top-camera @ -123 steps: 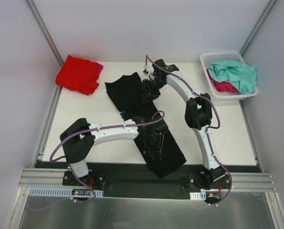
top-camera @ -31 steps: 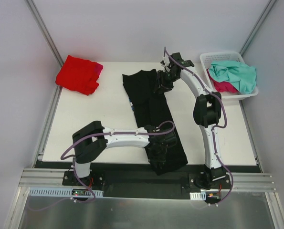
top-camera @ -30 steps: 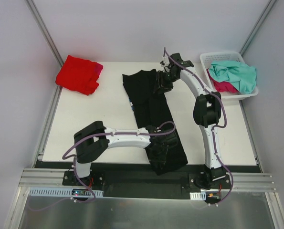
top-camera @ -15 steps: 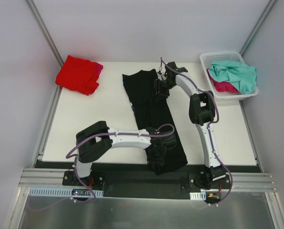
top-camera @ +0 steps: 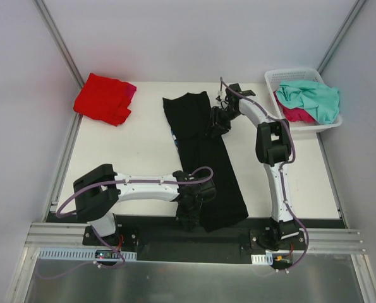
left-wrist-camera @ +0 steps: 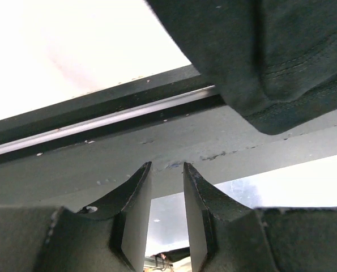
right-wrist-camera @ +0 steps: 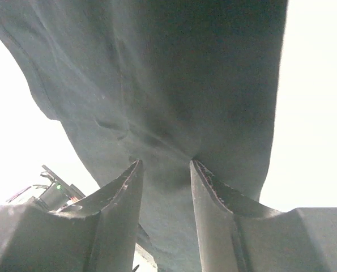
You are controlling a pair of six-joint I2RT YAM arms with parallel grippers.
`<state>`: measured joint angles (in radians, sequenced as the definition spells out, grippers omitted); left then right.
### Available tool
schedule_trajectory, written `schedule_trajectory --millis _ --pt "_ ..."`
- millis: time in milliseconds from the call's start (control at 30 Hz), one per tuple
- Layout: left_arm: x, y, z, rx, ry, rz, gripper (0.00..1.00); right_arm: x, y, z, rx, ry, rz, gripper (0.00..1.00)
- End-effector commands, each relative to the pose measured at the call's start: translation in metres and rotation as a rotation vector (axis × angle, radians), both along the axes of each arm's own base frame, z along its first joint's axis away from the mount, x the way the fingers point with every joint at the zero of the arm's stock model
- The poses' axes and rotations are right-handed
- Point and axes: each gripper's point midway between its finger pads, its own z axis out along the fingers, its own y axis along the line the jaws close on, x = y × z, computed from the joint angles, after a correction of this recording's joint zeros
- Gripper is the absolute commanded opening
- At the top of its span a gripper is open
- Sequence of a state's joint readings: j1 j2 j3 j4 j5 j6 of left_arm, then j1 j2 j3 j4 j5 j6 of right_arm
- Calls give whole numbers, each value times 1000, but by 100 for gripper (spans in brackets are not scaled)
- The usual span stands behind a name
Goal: Fold and stack the t-shirts
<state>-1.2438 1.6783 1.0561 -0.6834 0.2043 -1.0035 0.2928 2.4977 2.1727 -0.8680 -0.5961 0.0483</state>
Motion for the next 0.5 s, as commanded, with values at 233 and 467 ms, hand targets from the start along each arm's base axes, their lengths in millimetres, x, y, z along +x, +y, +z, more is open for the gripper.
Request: schedule_trajectory --millis 233,467 --pt "3 19 12 18 -25 43 27 -48 -30 108 -50 -111 -28 46" --pt "33 39 37 -30 -103 140 28 -136 -34 128 -77 -131 -2 47"
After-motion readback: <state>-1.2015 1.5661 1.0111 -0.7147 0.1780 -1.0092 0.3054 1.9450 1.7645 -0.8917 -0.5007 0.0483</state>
